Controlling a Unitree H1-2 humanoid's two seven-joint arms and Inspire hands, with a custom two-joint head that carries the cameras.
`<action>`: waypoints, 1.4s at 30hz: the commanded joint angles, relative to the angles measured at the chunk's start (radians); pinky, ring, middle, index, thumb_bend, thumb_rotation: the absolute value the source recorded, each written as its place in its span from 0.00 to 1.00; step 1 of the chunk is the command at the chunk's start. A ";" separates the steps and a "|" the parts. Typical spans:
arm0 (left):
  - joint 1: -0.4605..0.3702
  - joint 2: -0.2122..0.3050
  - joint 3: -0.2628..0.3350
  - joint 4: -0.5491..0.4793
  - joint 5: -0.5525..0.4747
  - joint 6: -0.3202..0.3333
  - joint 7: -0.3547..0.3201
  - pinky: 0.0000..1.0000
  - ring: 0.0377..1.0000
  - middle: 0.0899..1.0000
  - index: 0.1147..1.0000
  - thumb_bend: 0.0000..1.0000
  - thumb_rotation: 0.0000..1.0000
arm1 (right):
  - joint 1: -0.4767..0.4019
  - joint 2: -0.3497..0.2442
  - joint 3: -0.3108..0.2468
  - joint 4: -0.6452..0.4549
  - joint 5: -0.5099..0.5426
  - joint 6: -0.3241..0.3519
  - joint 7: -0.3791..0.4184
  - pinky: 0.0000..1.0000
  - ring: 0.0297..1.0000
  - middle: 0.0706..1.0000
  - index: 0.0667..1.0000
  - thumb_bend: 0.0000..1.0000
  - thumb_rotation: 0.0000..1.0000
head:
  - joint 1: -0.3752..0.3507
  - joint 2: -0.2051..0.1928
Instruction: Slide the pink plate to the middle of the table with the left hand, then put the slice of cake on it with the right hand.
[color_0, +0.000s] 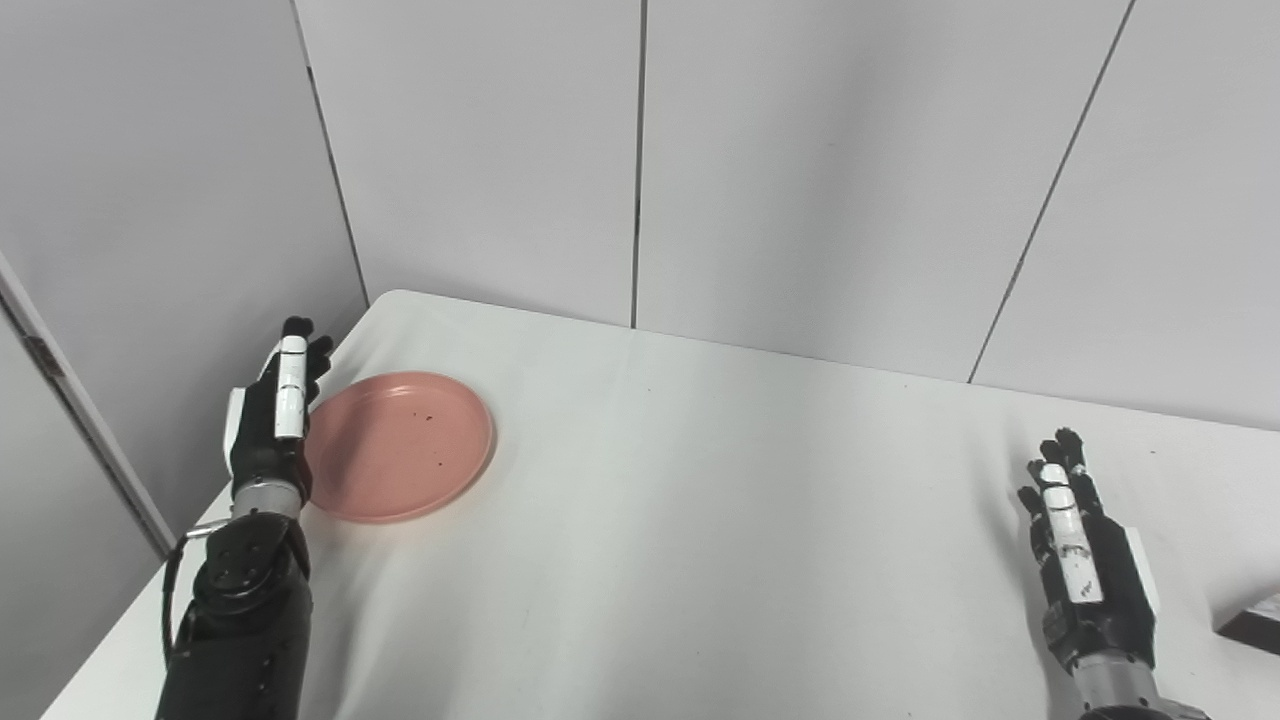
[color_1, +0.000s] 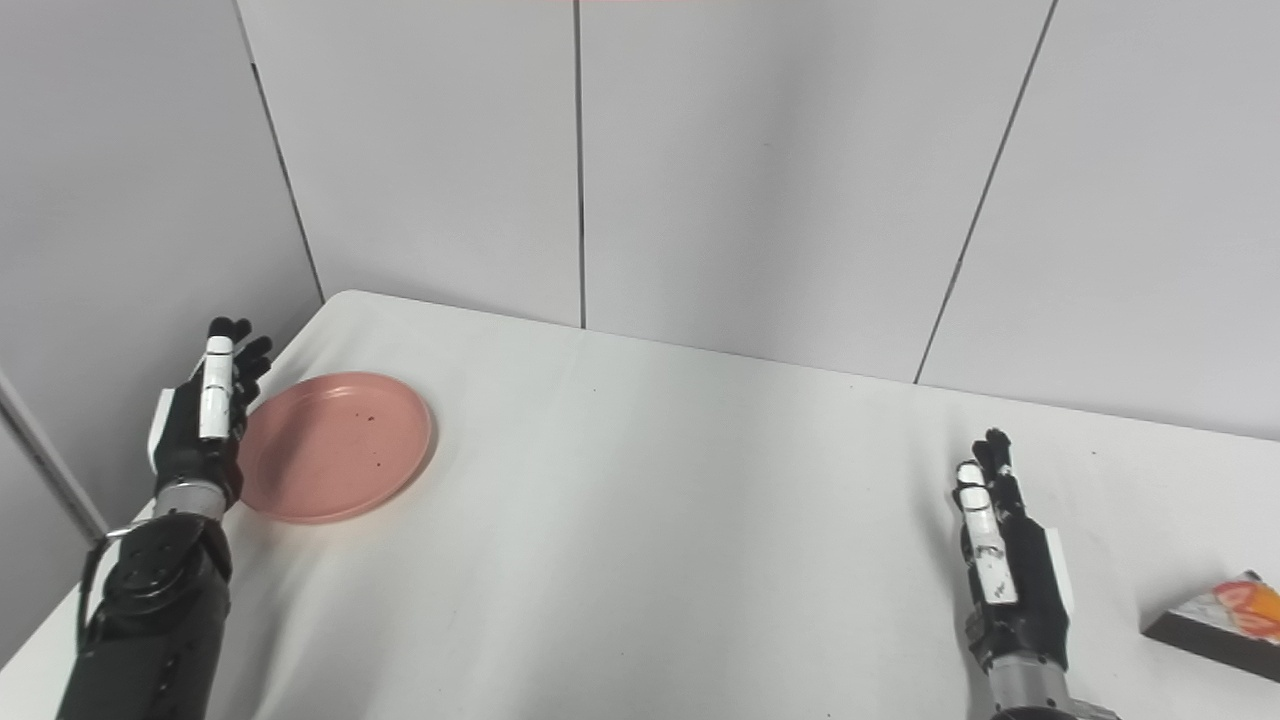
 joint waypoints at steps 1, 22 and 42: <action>-0.013 0.038 -0.015 -0.031 0.017 0.018 -0.026 1.00 0.94 0.90 0.89 0.66 1.00 | -0.029 -0.001 -0.004 -0.034 0.010 -0.006 0.003 1.00 1.00 1.00 1.00 0.42 0.76 | -0.001 0.000; -0.011 0.015 0.021 -0.070 0.038 -0.051 0.009 1.00 0.95 0.90 0.90 0.67 1.00 | -0.026 -0.008 -0.001 -0.044 0.007 0.002 0.011 1.00 1.00 1.00 1.00 0.43 0.79 | 0.003 0.005; 0.010 0.042 0.005 -0.064 0.122 0.018 0.016 0.98 0.95 0.91 0.89 0.65 1.00 | -0.025 -0.004 -0.006 -0.050 0.005 0.009 0.000 1.00 1.00 1.00 1.00 0.41 0.77 | 0.010 0.012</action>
